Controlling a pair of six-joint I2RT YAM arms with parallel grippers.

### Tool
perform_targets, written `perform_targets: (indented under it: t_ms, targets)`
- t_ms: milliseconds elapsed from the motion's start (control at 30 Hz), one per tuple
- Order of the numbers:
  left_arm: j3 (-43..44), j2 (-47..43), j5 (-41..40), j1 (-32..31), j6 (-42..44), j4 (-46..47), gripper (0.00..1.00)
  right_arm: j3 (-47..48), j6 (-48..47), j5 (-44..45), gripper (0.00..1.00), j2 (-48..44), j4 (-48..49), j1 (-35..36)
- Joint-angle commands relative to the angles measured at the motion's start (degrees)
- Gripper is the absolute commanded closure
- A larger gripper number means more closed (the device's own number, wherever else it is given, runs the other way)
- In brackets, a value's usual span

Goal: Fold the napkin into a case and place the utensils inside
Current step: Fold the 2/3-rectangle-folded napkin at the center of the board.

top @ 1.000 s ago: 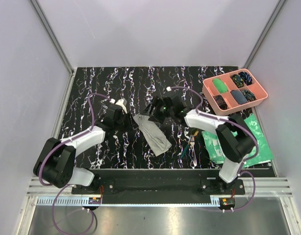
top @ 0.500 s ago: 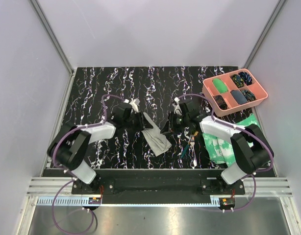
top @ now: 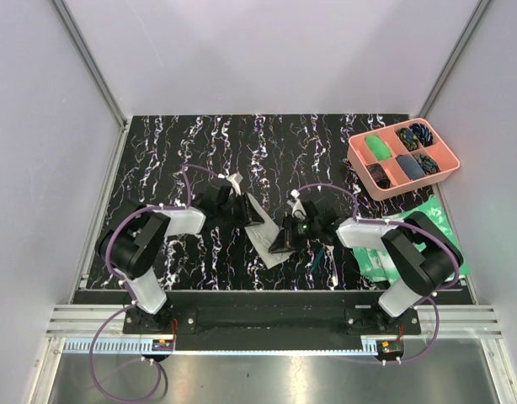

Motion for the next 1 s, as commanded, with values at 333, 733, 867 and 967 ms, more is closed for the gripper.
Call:
perform_targets:
  t_ms: [333,733,867,967]
  targets:
    - [10.23,-13.77,-9.29,2.42,8.79,-20.29,0.45,9.62,-10.27,0.78,0.67,-4.63,-13.01,1.21]
    - [15.59,-7.36,-6.42,7.17,12.05,-25.66,0.37,26.86,-24.09,14.31,0.37,0.44,-24.03,0.43]
    - [17.26,-4.03,-7.2,7.17,13.19,-26.97,0.29,25.55,-21.01,11.61,0.49,3.0,-22.81,-0.37]
    - [18.5,-1.65,-7.03,7.17,13.55,-26.55,0.29,22.22,-18.91,10.27,0.57,3.79,-20.44,-0.37]
